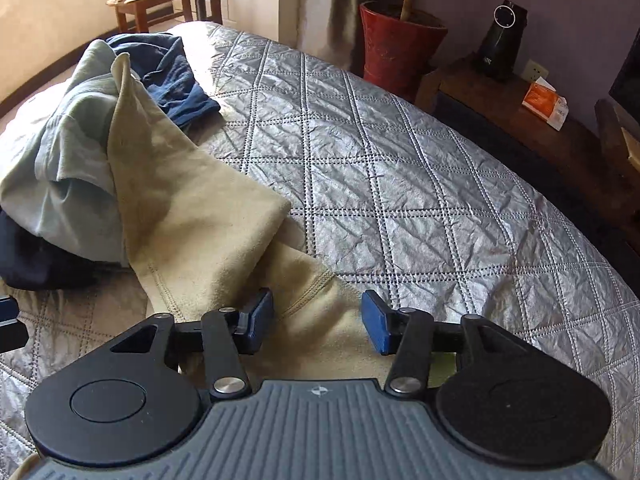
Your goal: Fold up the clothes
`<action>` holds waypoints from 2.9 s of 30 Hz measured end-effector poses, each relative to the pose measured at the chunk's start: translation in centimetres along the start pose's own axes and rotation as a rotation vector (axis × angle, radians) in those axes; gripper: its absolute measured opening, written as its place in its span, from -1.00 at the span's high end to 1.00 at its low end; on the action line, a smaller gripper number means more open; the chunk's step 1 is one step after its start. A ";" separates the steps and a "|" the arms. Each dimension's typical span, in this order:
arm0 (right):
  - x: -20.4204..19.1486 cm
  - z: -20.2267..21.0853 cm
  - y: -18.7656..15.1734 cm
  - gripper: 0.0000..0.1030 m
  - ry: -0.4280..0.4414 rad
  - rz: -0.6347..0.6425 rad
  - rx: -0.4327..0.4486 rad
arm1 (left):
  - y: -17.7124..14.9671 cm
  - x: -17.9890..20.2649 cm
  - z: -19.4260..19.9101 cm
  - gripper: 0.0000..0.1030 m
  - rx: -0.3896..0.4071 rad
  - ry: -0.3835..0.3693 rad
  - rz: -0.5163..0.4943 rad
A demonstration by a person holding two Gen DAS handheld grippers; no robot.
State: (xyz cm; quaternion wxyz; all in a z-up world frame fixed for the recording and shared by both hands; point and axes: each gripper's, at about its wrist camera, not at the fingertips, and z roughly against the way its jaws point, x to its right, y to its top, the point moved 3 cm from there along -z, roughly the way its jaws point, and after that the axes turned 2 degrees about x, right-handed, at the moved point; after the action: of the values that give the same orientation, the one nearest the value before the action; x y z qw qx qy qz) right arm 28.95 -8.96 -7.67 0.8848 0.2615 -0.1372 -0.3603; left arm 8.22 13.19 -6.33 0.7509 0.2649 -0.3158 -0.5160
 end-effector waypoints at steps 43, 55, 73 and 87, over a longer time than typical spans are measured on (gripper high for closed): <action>-16.7 15.3 -18.6 0.63 0.211 -0.448 0.100 | 1.4 -0.2 0.1 0.53 0.113 0.123 -0.108; -26.4 15.5 -16.5 0.94 0.338 -0.056 0.111 | 2.8 -3.1 0.8 0.52 0.138 0.137 -0.048; -12.6 21.3 -26.9 -0.18 -0.126 -0.276 -0.029 | -4.5 6.5 -0.5 0.38 -0.157 -0.246 -0.553; 10.2 27.3 -31.5 -0.29 -0.395 -0.956 0.236 | -1.4 2.9 -0.6 0.28 -0.034 0.011 -0.423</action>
State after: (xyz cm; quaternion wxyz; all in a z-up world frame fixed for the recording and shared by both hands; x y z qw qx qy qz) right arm 6.51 -45.12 -2.31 0.5439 0.3198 -0.2063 -0.7479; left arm 8.58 10.03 -7.11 0.6320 0.3154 -0.2401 -0.6659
